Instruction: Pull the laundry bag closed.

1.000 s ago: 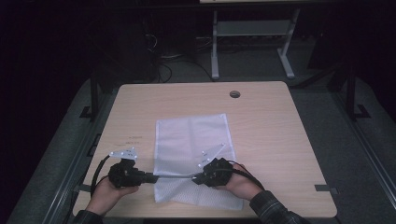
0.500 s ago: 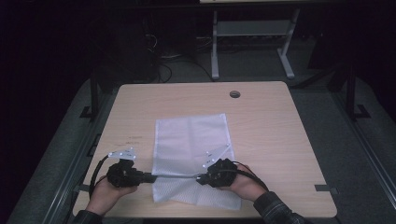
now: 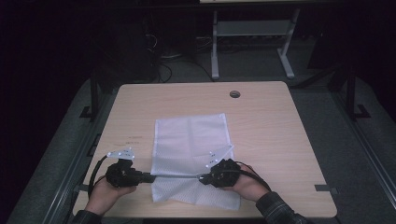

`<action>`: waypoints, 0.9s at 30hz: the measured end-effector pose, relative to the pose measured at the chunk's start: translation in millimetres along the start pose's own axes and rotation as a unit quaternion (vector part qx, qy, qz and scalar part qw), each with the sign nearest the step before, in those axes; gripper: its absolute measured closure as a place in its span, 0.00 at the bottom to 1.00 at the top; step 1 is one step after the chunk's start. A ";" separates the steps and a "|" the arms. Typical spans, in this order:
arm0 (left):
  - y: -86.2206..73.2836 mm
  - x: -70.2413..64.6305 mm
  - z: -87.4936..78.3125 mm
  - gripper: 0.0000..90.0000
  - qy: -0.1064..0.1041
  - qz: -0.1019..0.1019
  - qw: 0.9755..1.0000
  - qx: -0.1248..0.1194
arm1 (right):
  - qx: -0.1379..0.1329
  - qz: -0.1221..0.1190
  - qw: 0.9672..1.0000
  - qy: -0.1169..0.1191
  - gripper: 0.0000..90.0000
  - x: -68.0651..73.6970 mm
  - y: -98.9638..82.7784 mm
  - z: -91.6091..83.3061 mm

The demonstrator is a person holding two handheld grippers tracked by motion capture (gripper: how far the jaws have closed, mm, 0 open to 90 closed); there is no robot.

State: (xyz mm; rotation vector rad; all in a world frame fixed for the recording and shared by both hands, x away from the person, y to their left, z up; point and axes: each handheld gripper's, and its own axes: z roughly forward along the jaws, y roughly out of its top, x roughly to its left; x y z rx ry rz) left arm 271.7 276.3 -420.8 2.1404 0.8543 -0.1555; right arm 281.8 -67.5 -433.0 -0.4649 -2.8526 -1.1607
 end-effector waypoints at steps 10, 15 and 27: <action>0.2 0.0 -0.2 0.96 0.001 -0.002 1.000 -0.002 | -0.004 0.006 1.000 -0.002 0.96 1.1 -2.2 -3.7; 0.6 -0.9 0.3 0.96 -0.002 0.003 1.000 0.001 | -0.006 0.008 1.000 0.001 0.96 3.5 -4.3 -4.6; 1.0 -0.8 1.1 0.96 -0.001 0.001 1.000 0.001 | -0.013 0.009 1.000 0.003 0.96 2.2 -7.7 -7.1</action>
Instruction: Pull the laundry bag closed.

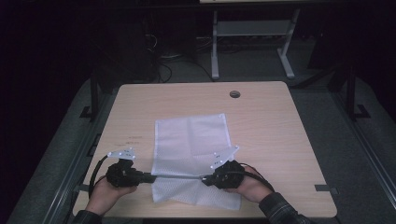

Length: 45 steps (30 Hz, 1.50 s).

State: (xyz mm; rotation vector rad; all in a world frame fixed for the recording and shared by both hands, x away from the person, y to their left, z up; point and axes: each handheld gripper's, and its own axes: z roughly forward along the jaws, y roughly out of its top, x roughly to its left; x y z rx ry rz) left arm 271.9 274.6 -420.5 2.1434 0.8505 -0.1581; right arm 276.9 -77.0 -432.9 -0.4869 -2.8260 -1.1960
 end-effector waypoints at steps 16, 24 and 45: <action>-1.5 2.8 -1.1 0.96 0.007 -0.004 1.000 0.001 | 0.006 0.001 1.000 -0.008 0.96 -2.3 -9.5 -8.7; -0.5 0.8 -0.3 0.96 0.006 -0.003 1.000 0.001 | 0.007 0.007 1.000 -0.014 0.96 -4.3 -15.8 -15.8; -1.5 2.7 -2.4 0.96 0.011 -0.006 1.000 0.002 | 0.009 0.011 1.000 -0.023 0.96 -8.0 -24.1 -25.3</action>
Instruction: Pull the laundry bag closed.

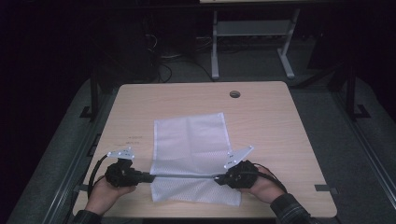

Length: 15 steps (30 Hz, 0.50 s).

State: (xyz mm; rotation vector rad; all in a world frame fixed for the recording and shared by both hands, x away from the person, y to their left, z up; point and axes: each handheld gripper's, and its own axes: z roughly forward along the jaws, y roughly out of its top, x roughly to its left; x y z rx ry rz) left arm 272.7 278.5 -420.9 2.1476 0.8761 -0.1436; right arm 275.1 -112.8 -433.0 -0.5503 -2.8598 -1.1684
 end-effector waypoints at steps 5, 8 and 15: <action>-0.4 1.0 -1.1 0.96 0.002 -0.002 1.000 -0.001 | 0.001 0.004 1.000 -0.005 0.96 -2.0 -4.6 -4.8; -0.5 1.1 -1.3 0.96 0.002 -0.002 1.000 -0.001 | 0.001 0.008 1.000 -0.007 0.96 -3.2 -7.8 -7.7; -1.1 2.2 -2.1 0.96 0.005 -0.005 1.000 -0.002 | 0.003 0.016 1.000 -0.012 0.96 -6.1 -13.6 -12.6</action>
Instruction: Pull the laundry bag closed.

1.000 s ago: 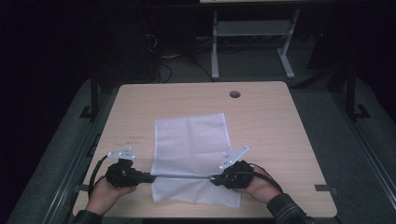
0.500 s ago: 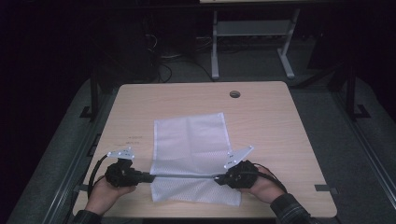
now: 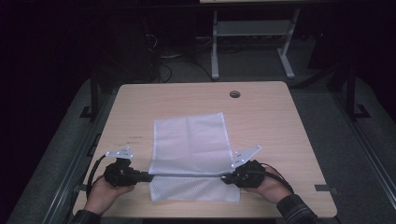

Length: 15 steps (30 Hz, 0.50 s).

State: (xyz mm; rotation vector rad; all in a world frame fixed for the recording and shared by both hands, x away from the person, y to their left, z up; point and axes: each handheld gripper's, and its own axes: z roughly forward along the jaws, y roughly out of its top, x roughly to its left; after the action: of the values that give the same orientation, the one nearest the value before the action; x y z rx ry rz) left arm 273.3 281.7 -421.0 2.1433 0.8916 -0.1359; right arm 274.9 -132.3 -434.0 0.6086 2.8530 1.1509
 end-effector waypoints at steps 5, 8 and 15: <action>-0.2 0.6 -0.3 0.96 0.001 0.000 1.000 0.001 | -0.001 0.004 1.000 -0.005 0.96 -2.4 -4.4 -4.0; 0.0 0.4 -0.2 0.96 0.000 0.000 1.000 0.002 | 0.000 0.008 1.000 -0.005 0.96 -2.9 -6.7 -6.2; 0.5 -0.6 0.9 0.96 0.004 0.001 1.000 0.002 | 0.004 0.005 1.000 -0.006 0.96 -3.4 -7.9 -6.7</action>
State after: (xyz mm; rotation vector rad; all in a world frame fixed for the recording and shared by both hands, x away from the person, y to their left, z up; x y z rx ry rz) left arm 273.4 280.5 -421.1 2.1494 0.8944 -0.1286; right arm 274.2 -143.2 -434.8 0.6297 2.8496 1.1327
